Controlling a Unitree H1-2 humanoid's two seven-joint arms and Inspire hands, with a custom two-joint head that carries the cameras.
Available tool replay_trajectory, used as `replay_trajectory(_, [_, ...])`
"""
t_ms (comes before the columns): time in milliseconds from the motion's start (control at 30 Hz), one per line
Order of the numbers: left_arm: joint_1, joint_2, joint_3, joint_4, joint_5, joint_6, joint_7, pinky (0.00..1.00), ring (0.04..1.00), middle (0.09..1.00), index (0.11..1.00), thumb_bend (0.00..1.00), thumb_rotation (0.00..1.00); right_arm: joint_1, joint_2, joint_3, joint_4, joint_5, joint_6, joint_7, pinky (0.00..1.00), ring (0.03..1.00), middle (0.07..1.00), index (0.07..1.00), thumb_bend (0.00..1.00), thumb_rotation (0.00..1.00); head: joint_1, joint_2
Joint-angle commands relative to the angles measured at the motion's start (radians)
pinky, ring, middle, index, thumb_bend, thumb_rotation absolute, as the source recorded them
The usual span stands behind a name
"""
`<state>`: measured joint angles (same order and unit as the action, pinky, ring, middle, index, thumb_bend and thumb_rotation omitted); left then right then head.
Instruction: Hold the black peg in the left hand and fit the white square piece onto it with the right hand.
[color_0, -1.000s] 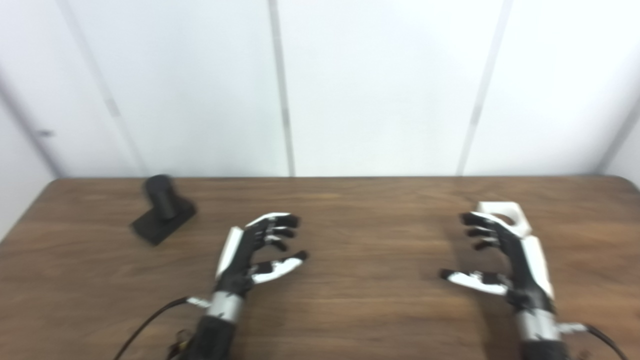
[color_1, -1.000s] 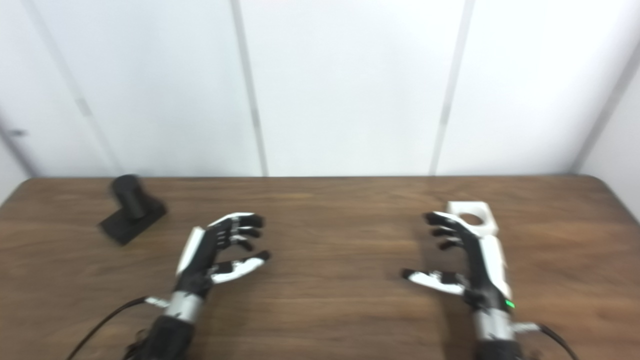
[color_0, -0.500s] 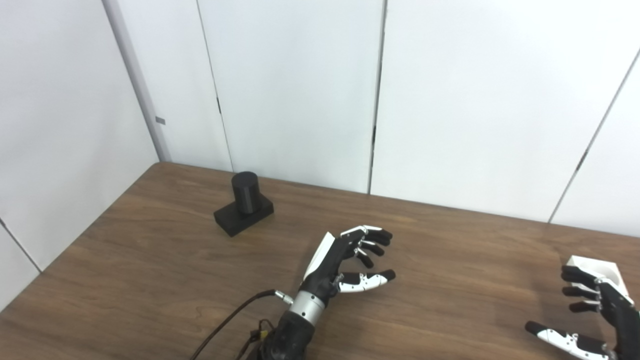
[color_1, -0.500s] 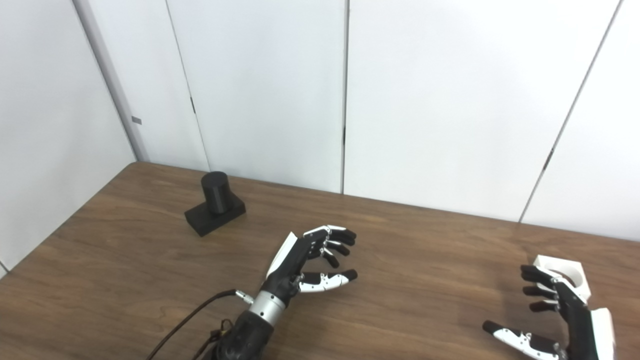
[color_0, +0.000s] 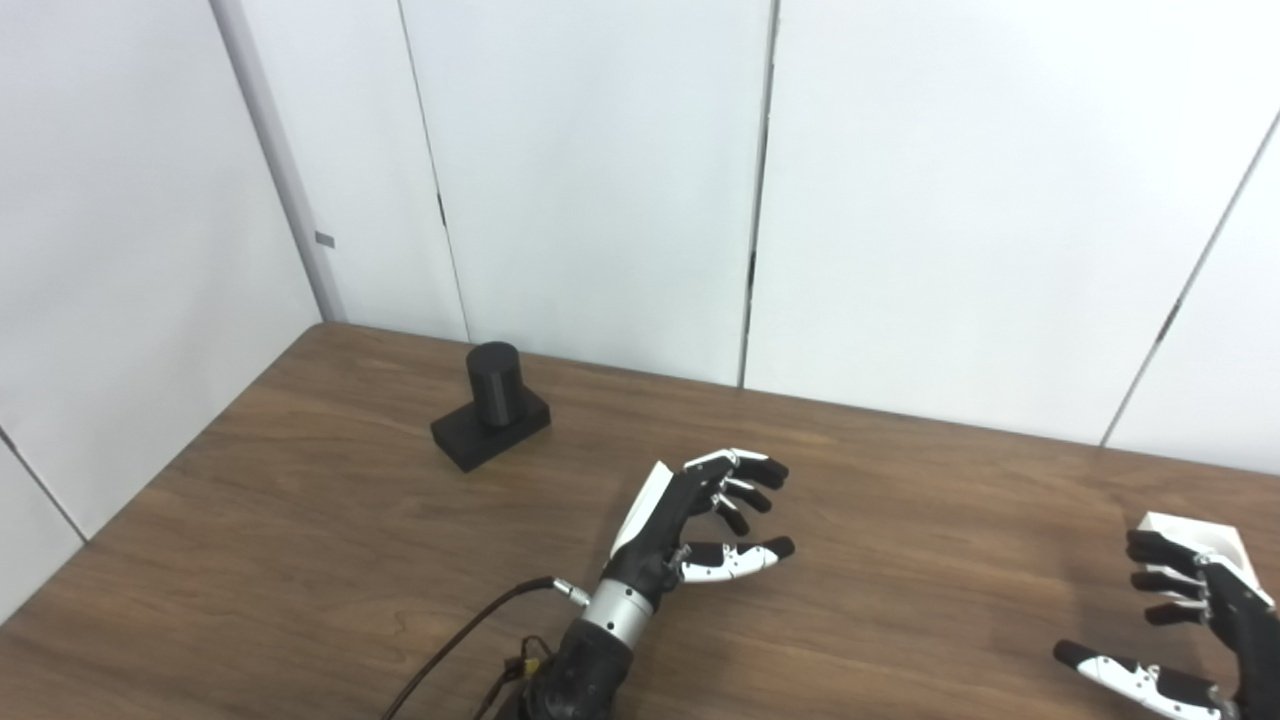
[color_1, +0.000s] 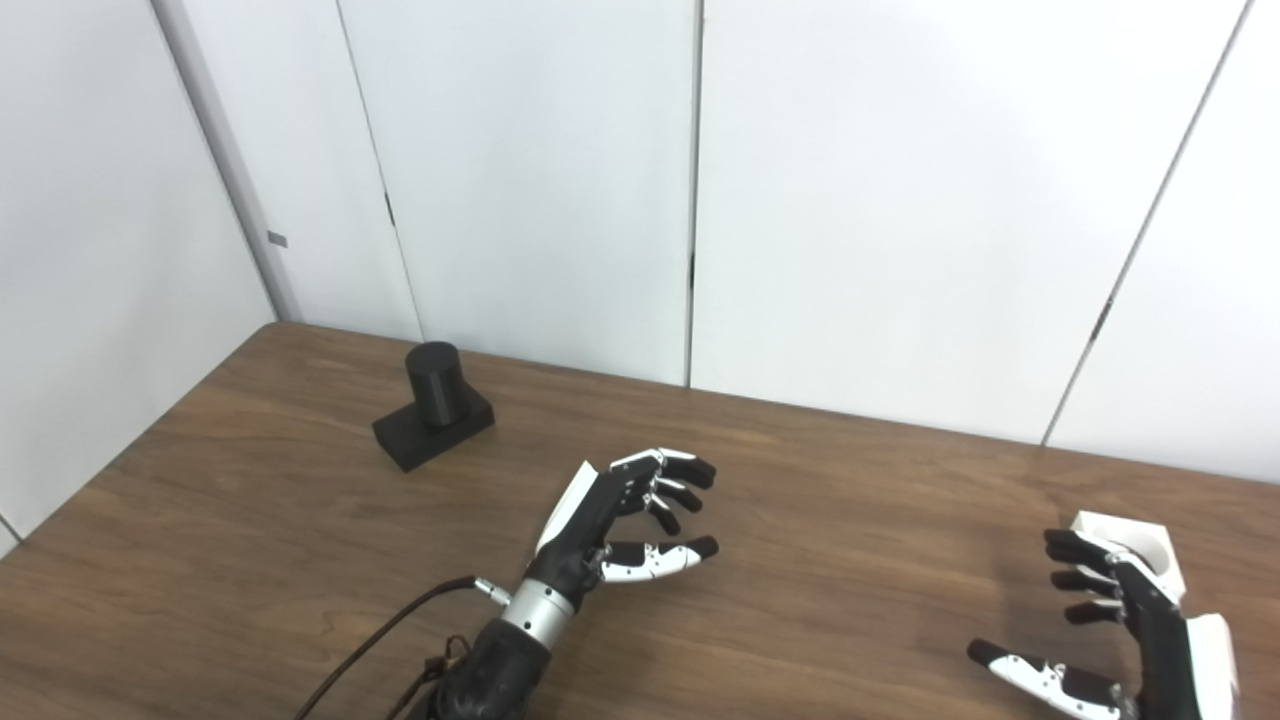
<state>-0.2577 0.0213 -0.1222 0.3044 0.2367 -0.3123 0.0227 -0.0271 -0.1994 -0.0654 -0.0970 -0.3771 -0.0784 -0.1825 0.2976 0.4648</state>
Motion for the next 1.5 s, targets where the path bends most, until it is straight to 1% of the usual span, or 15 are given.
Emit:
replay_trajectory(0, [-0.004, -0.006, -0.006, 0.009, 0.012, -0.022, 0.019, 0.47, 0.625, 0.698, 0.664, 0.64, 0.00, -0.024, -0.002, -0.006, -0.036, 0.001, -0.003, 0.001, 0.51, 0.637, 0.697, 0.688, 0.60, 0.00, 0.000, -0.001])
replay_trajectory(167, [0.005, 0.007, -0.003, -0.049, 0.072, 0.005, 0.045, 0.49, 0.626, 0.696, 0.654, 0.67, 0.00, -0.024, 0.005, -0.002, -0.054, 0.005, 0.012, 0.012, 0.51, 0.637, 0.699, 0.689, 0.60, 0.00, -0.003, 0.000])
replay_trajectory(267, [0.006, 0.038, -0.006, -0.107, 0.113, 0.033, 0.035, 0.48, 0.606, 0.687, 0.652, 0.74, 0.06, -0.024, 0.007, -0.004, -0.060, 0.001, 0.017, 0.012, 0.51, 0.638, 0.695, 0.687, 0.60, 0.00, -0.004, -0.003])
replay_trajectory(333, [0.006, 0.064, -0.011, -0.152, 0.141, 0.070, 0.013, 0.52, 0.645, 0.704, 0.669, 0.79, 0.18, -0.024, 0.008, -0.006, -0.060, -0.002, 0.020, 0.009, 0.50, 0.635, 0.689, 0.683, 0.61, 0.00, -0.003, -0.004])
replay_trajectory(400, [0.007, 0.085, -0.013, -0.203, 0.160, 0.124, -0.014, 0.53, 0.671, 0.721, 0.679, 0.82, 0.23, -0.026, 0.009, -0.009, -0.062, -0.006, 0.025, 0.008, 0.50, 0.633, 0.688, 0.682, 0.61, 0.00, -0.001, -0.004])
replay_trajectory(467, [0.002, 0.109, -0.016, -0.250, 0.170, 0.173, -0.043, 0.53, 0.682, 0.731, 0.683, 0.83, 0.23, -0.027, 0.009, -0.011, -0.062, -0.008, 0.029, 0.008, 0.50, 0.632, 0.687, 0.681, 0.61, 0.00, -0.002, -0.003])
replay_trajectory(567, [-0.016, 0.160, -0.024, -0.325, 0.193, 0.264, -0.106, 0.59, 0.765, 0.818, 0.707, 0.83, 0.20, -0.030, 0.006, -0.012, -0.062, -0.006, 0.031, 0.011, 0.50, 0.629, 0.689, 0.680, 0.60, 0.00, 0.002, -0.005])
replay_trajectory(633, [-0.032, 0.189, -0.021, -0.354, 0.208, 0.291, -0.124, 0.62, 0.794, 0.848, 0.720, 0.86, 0.19, -0.031, 0.005, -0.011, -0.060, -0.003, 0.023, 0.011, 0.49, 0.619, 0.685, 0.676, 0.60, 0.00, 0.003, -0.006])
replay_trajectory(833, [-0.059, 0.250, 0.004, -0.390, 0.210, 0.301, -0.140, 0.63, 0.747, 0.799, 0.725, 0.84, 0.16, -0.032, 0.004, -0.012, -0.066, -0.007, 0.034, 0.012, 0.49, 0.624, 0.685, 0.677, 0.60, 0.00, 0.004, -0.010])
replay_trajectory(933, [-0.067, 0.264, 0.021, -0.399, 0.211, 0.316, -0.140, 0.58, 0.734, 0.786, 0.722, 0.84, 0.14, -0.033, 0.001, -0.012, -0.058, -0.005, 0.023, 0.010, 0.50, 0.625, 0.686, 0.677, 0.61, 0.00, 0.006, -0.011])
replay_trajectory(1100, [-0.079, 0.284, 0.056, -0.423, 0.237, 0.352, -0.119, 0.54, 0.724, 0.778, 0.730, 0.85, 0.12, -0.033, 0.001, -0.012, -0.061, -0.004, 0.025, 0.011, 0.49, 0.616, 0.681, 0.674, 0.61, 0.00, 0.007, -0.014])
replay_trajectory(1167, [-0.083, 0.285, 0.074, -0.430, 0.235, 0.367, -0.115, 0.54, 0.721, 0.776, 0.737, 0.85, 0.11, -0.033, 0.000, -0.013, -0.061, -0.003, 0.021, 0.010, 0.50, 0.620, 0.679, 0.673, 0.61, 0.00, 0.007, -0.014])
replay_trajectory(1233, [-0.089, 0.288, 0.089, -0.434, 0.230, 0.377, -0.115, 0.57, 0.738, 0.794, 0.746, 0.86, 0.14, -0.034, 0.000, -0.015, -0.060, 0.001, 0.014, 0.008, 0.50, 0.621, 0.677, 0.670, 0.62, 0.00, 0.004, -0.015])
replay_trajectory(1300, [-0.098, 0.295, 0.097, -0.428, 0.239, 0.365, -0.104, 0.57, 0.738, 0.794, 0.744, 0.85, 0.14, -0.035, 0.000, -0.016, -0.058, 0.003, 0.010, 0.007, 0.50, 0.620, 0.676, 0.668, 0.62, 0.00, 0.004, -0.014])
replay_trajectory(1467, [-0.127, 0.331, 0.112, -0.429, 0.258, 0.403, -0.115, 0.59, 0.752, 0.814, 0.743, 0.82, 0.15, -0.031, 0.000, -0.014, -0.071, 0.000, 0.019, 0.012, 0.50, 0.617, 0.675, 0.666, 0.62, 0.00, 0.006, -0.011])
